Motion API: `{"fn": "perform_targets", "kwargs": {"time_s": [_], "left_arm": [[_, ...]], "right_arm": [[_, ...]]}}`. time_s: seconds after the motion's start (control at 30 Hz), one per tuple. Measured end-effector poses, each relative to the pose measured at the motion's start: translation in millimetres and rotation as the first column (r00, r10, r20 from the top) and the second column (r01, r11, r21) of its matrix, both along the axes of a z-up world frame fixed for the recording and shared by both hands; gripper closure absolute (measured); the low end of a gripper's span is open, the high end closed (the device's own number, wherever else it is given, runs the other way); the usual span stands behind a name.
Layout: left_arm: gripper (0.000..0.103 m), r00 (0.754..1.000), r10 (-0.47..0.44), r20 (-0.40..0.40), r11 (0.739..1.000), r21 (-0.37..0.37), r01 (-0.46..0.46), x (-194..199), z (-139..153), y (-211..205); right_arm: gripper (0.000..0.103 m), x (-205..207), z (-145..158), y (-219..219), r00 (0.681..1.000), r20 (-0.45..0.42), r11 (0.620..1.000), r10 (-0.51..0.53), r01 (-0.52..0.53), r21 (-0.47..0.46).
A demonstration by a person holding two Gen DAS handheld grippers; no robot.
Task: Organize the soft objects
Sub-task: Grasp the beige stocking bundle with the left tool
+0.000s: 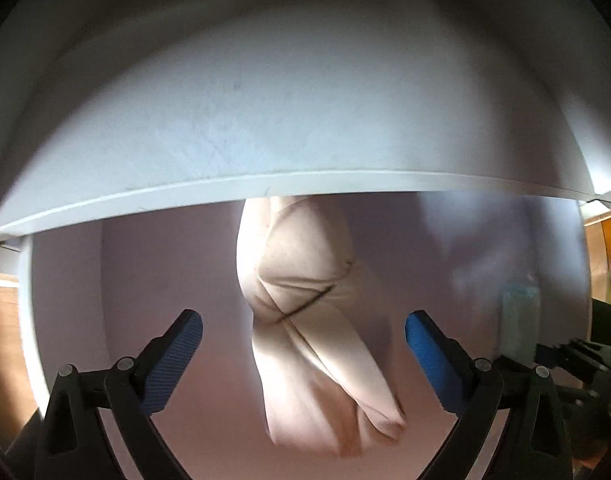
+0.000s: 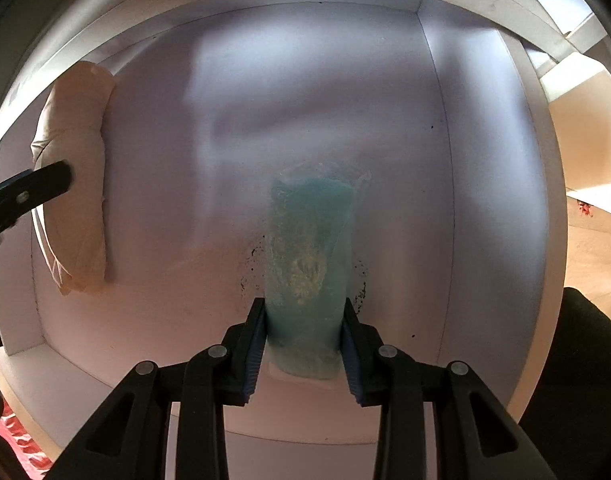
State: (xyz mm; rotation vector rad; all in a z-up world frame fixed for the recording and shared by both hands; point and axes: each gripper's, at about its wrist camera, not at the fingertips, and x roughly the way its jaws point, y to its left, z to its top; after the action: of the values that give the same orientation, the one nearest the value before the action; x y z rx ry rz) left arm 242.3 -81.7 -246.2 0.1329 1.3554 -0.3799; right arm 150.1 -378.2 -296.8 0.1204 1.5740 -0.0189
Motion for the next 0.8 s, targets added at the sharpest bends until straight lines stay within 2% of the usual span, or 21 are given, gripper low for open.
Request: {"fn": "perform_targets", "kwargs": {"time_s": [0.1,0.17,0.47,0.8], "left_arm": [[0.018,1.000,-0.004,-0.022,0.999,-0.038,0.003,2,-10,4],[0.041,0.998,-0.002,-0.066,0.998,-0.065,-0.002,5,-15,10],[0.043,0.995,-0.071,-0.070,0.996,0.042,0.074,-7,-16,18],[0.043,0.993,-0.030,-0.117,0.997,0.074,0.038,1,-15,35]], "right_arm": [[0.069,-1,0,-2,1.000,0.008,1.000,0.004,-0.004,-0.003],[0.070,-1,0,-3,1.000,0.014,1.000,0.007,-0.007,-0.008],[0.074,-17,-3,6,1.000,-0.008,1.000,0.001,0.000,0.019],[0.074,-34,24,19,0.999,0.022,0.999,0.041,-0.041,0.019]]}}
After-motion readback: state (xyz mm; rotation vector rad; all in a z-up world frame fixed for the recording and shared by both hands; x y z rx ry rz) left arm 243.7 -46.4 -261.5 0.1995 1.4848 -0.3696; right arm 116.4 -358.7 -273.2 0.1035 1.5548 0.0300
